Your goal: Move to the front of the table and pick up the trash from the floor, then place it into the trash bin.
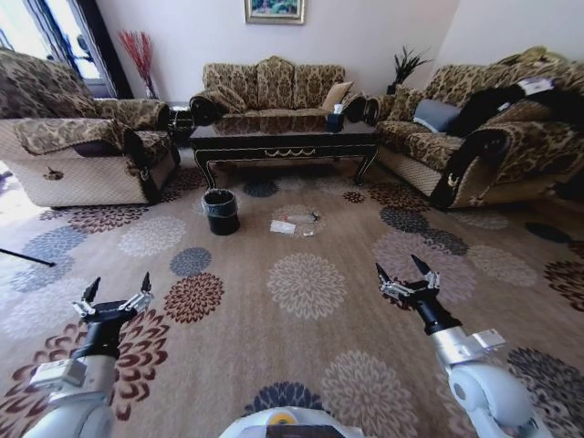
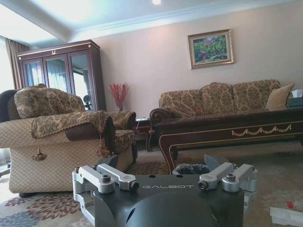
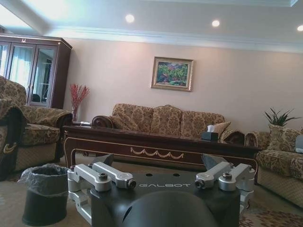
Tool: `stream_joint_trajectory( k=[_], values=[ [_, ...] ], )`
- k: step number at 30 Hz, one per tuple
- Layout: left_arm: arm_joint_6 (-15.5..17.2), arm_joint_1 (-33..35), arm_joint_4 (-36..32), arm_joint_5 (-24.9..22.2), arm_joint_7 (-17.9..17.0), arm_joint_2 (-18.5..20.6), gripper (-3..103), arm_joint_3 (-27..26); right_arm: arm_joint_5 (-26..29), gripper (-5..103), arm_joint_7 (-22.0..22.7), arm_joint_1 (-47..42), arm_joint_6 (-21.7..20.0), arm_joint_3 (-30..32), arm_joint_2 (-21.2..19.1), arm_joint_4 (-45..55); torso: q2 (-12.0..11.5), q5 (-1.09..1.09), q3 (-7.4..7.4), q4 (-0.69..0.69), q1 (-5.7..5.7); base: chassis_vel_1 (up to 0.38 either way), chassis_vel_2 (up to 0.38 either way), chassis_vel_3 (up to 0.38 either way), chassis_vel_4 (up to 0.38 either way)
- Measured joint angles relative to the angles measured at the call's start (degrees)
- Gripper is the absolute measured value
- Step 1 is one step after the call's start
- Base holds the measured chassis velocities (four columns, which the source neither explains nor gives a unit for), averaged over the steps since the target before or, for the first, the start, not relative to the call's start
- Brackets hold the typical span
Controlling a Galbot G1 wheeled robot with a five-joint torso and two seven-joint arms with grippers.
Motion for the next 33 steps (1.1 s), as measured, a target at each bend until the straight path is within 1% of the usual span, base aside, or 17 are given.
stream_joint_trajectory(
  k=[5,7,9,11,15,17,18,20,22,25,27,29,33],
  values=[
    [-0.01,-0.01,0.15,-0.42,0.00,0.01,100,0.10,-0.18,100,-0.04,0.30,0.08,-0.27,0.22,-0.30,0.03,-0.01,0.06,0.01,0.00,-0.319,0.297,0.310,-0.274],
    [-0.01,-0.12,0.28,-0.54,-0.03,0.06,100,0.10,-0.22,100,-0.05,0.39,0.08,-0.42,0.33,-0.43,0.07,0.04,0.05,0.01,0.00,-0.328,0.328,0.328,-0.325],
    [0.00,-0.16,0.37,-0.55,-0.04,0.09,100,0.10,-0.24,100,-0.05,0.42,0.08,-0.48,0.33,-0.48,0.09,0.03,0.06,0.01,0.00,-0.348,0.345,0.347,-0.322],
    [0.01,-0.18,0.60,-0.56,-0.06,0.19,100,0.11,-0.33,100,-0.05,0.51,0.09,-0.57,0.25,-0.69,0.09,0.00,0.09,0.01,0.00,-0.344,0.345,0.346,-0.355],
    [0.01,-0.23,0.81,-0.58,-0.10,0.34,100,0.07,-0.37,100,-0.05,0.78,0.08,-0.72,0.23,-0.93,0.12,0.01,0.10,0.01,0.00,-0.369,0.366,0.357,-0.401],
    [0.01,-0.24,0.84,-0.59,-0.11,0.44,100,0.04,-0.41,100,-0.05,0.89,0.13,-0.86,0.37,-1.10,0.12,-0.02,0.12,-0.02,0.01,-0.348,0.364,0.331,-0.381],
    [0.01,-0.23,0.83,-0.60,-0.13,0.47,100,-0.02,-0.43,100,-0.05,0.96,0.18,-0.92,0.42,-1.14,0.13,0.00,0.12,0.01,0.00,-0.346,0.375,0.369,-0.369],
    [0.01,-0.20,0.78,-0.60,-0.13,0.51,100,-0.09,-0.44,100,-0.06,1.01,0.24,-0.96,0.45,-1.24,0.14,0.03,0.12,0.02,0.00,-0.334,0.370,0.369,-0.349],
    [0.04,-0.13,0.70,-0.63,-0.14,0.63,100,-0.21,-0.45,100,-0.06,1.07,0.37,-0.98,0.38,-1.33,0.14,-0.01,0.13,0.01,0.00,-0.333,0.344,0.366,-0.338],
    [0.07,-0.09,0.60,-0.67,-0.16,0.72,100,-0.38,-0.43,100,-0.06,1.19,0.45,-0.97,0.26,-1.41,0.17,0.03,0.13,0.01,0.00,-0.350,0.343,0.370,-0.351],
    [0.15,-0.06,0.55,-0.73,-0.17,0.76,100,-0.46,-0.41,100,-0.06,1.29,0.47,-0.97,0.18,-1.47,0.17,-0.01,0.15,0.00,0.00,-0.366,0.343,0.377,-0.345],
    [0.15,0.04,0.48,-0.74,-0.19,0.77,100,-0.55,-0.40,100,-0.06,1.36,0.48,-0.97,0.16,-1.47,0.18,0.03,0.15,0.01,0.00,-0.375,0.330,0.362,-0.373],
    [0.16,0.32,0.44,-0.76,-0.19,0.75,100,-0.74,-0.35,100,-0.05,1.36,0.51,-0.98,0.23,-1.42,0.18,0.01,0.16,0.00,0.00,-0.353,0.329,0.342,-0.363]
  ],
)
